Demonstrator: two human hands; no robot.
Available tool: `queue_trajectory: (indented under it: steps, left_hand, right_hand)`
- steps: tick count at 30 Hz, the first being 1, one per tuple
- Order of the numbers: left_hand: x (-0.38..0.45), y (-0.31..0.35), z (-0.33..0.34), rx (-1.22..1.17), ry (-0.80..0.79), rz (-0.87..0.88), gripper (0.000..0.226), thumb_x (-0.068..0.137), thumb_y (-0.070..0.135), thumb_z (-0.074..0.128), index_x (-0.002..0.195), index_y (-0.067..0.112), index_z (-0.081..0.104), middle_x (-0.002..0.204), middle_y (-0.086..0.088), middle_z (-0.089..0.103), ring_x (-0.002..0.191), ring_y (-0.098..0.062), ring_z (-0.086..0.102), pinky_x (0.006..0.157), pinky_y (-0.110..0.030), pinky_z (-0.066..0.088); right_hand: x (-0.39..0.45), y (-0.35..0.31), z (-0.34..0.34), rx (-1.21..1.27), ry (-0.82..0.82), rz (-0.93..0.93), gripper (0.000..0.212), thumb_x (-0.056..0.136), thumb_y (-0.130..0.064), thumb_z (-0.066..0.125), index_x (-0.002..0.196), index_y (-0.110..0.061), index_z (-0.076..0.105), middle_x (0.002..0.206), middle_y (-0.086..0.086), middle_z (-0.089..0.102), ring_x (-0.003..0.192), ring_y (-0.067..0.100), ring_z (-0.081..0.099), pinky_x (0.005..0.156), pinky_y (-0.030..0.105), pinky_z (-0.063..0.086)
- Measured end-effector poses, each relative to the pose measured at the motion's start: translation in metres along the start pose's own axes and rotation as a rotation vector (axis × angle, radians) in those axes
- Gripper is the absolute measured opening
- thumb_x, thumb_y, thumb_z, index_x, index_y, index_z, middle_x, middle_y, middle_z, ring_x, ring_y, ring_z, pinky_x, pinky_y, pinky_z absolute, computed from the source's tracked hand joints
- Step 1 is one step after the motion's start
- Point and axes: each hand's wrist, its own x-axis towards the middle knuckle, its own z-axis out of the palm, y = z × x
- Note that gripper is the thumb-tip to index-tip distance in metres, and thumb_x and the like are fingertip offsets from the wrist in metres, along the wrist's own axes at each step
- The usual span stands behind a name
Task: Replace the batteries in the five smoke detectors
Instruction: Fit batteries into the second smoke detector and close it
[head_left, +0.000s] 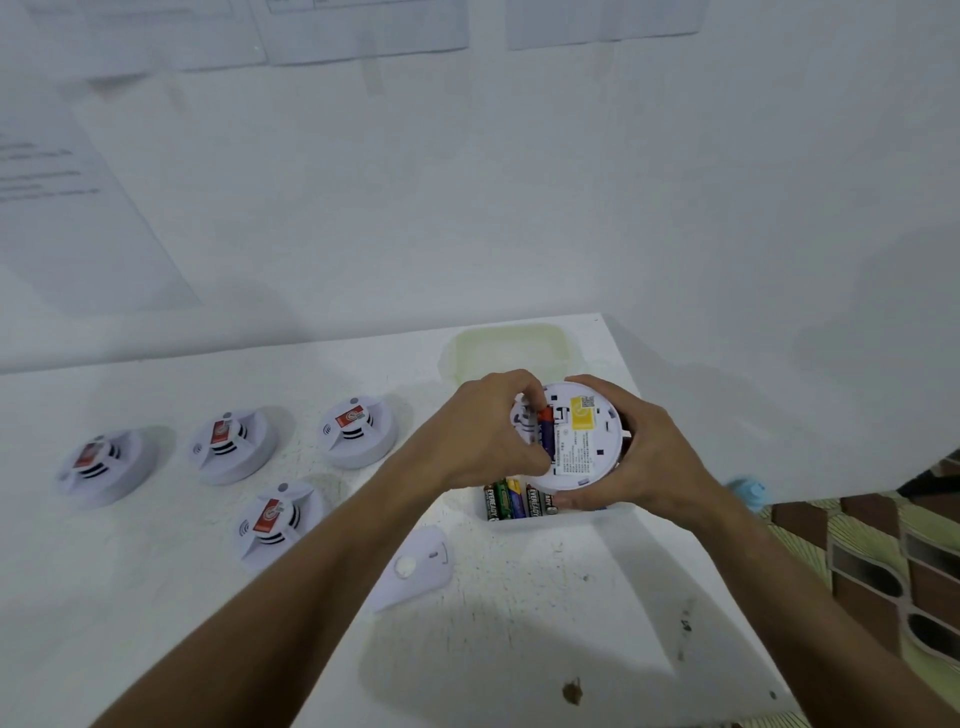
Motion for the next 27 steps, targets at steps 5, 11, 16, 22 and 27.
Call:
queue_trajectory:
  steps: [5, 11, 16, 22, 27]
  left_hand:
    - [0.002, -0.005, 0.006, -0.043, 0.021, 0.038, 0.026, 0.077, 0.018, 0.069, 0.081, 0.029, 0.046, 0.092, 0.008, 0.061, 0.065, -0.008, 0.052, 0.052, -0.014, 0.037]
    - [0.005, -0.012, 0.007, -0.228, 0.112, 0.002, 0.015, 0.085, 0.029, 0.063, 0.081, 0.027, 0.049, 0.092, 0.010, 0.061, 0.078, -0.014, 0.060, 0.070, -0.041, 0.055]
    - [0.016, -0.019, -0.001, -0.168, 0.108, -0.045, 0.018, 0.097, 0.031, 0.050, 0.088, 0.017, 0.057, 0.081, 0.006, 0.062, 0.070, -0.013, 0.059, 0.065, -0.035, 0.056]
    - [0.019, -0.048, -0.016, -0.344, 0.244, -0.204, 0.027, 0.097, 0.019, 0.039, 0.089, 0.011, 0.064, 0.101, -0.001, 0.070, 0.079, -0.017, 0.071, 0.069, -0.041, 0.058]
    - [0.022, -0.061, -0.018, -0.275, 0.252, -0.225, 0.023, 0.094, 0.018, 0.047, 0.091, 0.010, 0.068, 0.095, -0.001, 0.071, 0.073, -0.012, 0.071, 0.063, -0.036, 0.058]
  right_hand:
    - [0.004, -0.001, -0.003, 0.019, 0.010, 0.019, 0.098, 0.042, -0.029, 0.096, 0.132, -0.021, 0.058, 0.119, -0.005, 0.068, 0.111, 0.018, 0.063, 0.088, 0.024, 0.055]
    - [0.008, 0.001, -0.004, 0.044, 0.008, 0.015, 0.094, 0.047, -0.022, 0.096, 0.133, -0.021, 0.056, 0.121, -0.003, 0.067, 0.112, 0.020, 0.062, 0.088, 0.030, 0.058]
    - [0.020, 0.004, -0.002, 0.027, -0.026, 0.030, 0.093, 0.050, -0.003, 0.096, 0.132, -0.017, 0.056, 0.119, -0.004, 0.066, 0.112, 0.015, 0.061, 0.085, 0.024, 0.055]
    - [0.022, 0.009, -0.010, 0.040, 0.029, 0.090, 0.087, 0.054, -0.001, 0.094, 0.129, -0.026, 0.058, 0.117, -0.010, 0.067, 0.112, 0.008, 0.062, 0.080, 0.023, 0.056]
    - [0.017, 0.009, -0.018, 0.052, 0.071, 0.094, 0.083, 0.054, 0.000, 0.092, 0.125, -0.028, 0.060, 0.114, -0.010, 0.068, 0.107, 0.006, 0.063, 0.076, 0.021, 0.056]
